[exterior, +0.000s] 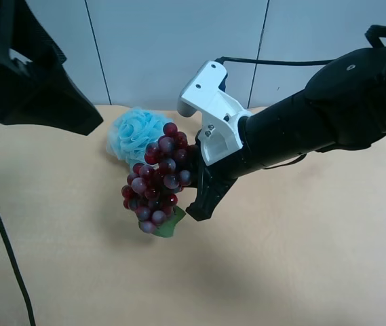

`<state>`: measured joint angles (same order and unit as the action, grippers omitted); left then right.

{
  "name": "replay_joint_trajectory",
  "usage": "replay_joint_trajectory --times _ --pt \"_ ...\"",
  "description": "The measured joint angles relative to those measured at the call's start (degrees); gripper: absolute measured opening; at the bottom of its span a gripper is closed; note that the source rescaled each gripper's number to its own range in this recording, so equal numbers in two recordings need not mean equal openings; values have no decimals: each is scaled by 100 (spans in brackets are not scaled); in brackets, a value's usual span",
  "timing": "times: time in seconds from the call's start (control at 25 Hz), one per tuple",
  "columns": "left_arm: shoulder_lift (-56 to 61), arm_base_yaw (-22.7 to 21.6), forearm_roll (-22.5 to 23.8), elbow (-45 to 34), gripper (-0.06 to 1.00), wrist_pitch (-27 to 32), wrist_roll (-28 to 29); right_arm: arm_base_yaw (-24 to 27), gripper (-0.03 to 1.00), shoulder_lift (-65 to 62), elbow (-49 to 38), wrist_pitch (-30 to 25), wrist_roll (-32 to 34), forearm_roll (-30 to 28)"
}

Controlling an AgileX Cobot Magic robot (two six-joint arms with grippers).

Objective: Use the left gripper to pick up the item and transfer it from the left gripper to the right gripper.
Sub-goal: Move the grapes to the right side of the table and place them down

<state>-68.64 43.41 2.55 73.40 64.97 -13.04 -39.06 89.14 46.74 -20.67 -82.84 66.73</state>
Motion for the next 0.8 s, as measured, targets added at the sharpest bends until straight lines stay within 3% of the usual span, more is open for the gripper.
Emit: replay_joint_trajectory --times 0.12,0.44,0.8 --pt "312 0 2 0 99 401 386 0 0 0 0 0 0 0" --pt "1567 0 -255 -239 99 425 727 0 0 0 0 0 0 0" --pt "3851 0 -675 -2692 99 423 745 0 0 0 0 0 0 0"
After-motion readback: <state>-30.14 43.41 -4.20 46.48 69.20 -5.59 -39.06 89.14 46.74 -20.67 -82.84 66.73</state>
